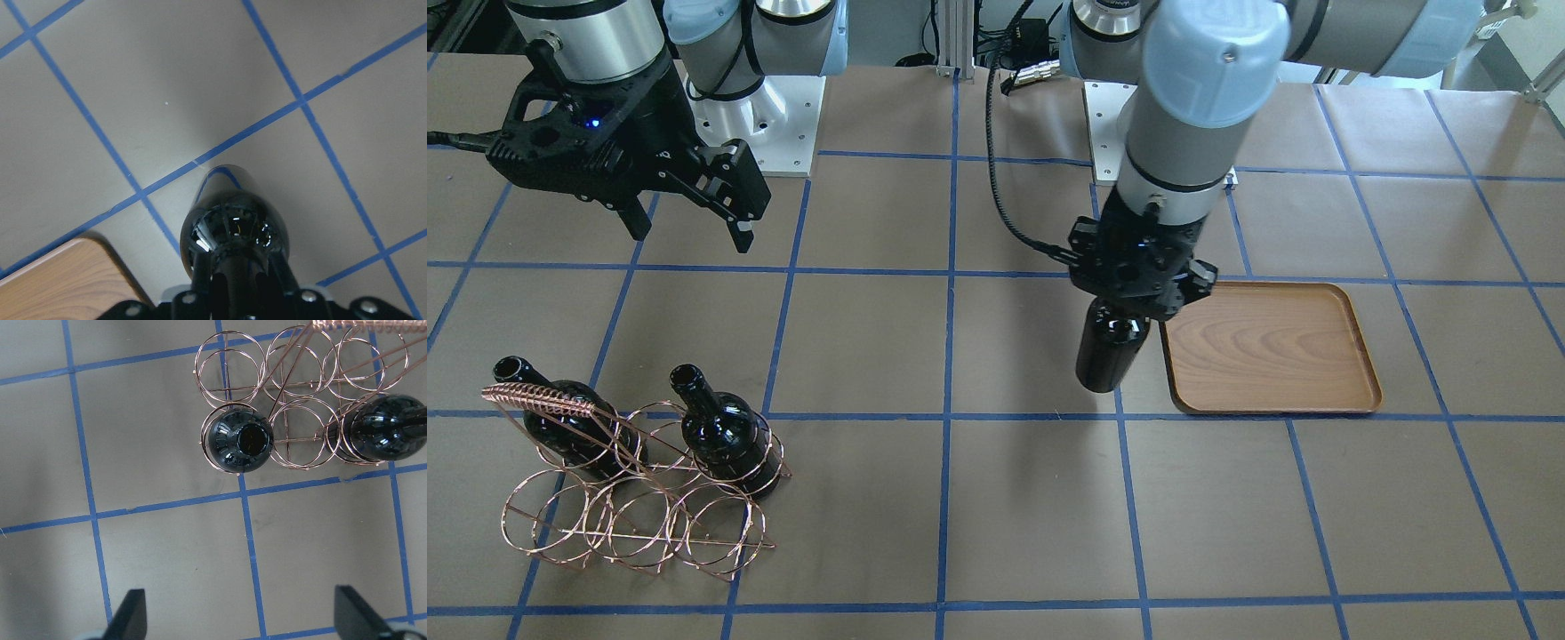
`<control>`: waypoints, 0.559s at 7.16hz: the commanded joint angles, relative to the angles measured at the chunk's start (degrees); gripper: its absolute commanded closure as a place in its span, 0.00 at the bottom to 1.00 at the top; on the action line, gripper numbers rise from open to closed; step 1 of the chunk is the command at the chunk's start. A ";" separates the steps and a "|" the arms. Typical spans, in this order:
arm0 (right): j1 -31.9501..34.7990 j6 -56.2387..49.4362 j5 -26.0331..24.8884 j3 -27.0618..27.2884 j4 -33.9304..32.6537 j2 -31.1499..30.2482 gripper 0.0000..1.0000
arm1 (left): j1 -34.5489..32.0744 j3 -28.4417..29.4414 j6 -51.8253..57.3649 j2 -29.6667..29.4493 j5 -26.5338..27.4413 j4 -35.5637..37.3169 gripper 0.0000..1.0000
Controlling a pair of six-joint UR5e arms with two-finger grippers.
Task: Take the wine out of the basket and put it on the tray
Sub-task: 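Lift the bottle and carry it toward the wooden tray with the left gripper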
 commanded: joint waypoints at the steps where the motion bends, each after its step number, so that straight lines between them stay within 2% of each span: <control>1: 0.03 -3.16 -0.08 -0.03 0.00 0.00 0.00 | 10.37 -3.25 8.25 3.04 2.11 0.28 1.00; 2: 0.03 -3.35 -0.08 -0.03 0.00 0.00 0.00 | 16.51 -6.58 10.98 4.01 2.02 0.29 1.00; 3: -0.32 -3.43 -0.08 -0.03 0.00 0.09 0.00 | 19.97 -9.92 12.66 5.33 1.93 2.55 1.00; 4: -0.84 -6.74 -0.60 -0.03 0.44 -0.17 0.00 | 20.61 -11.96 12.51 7.08 2.02 3.79 1.00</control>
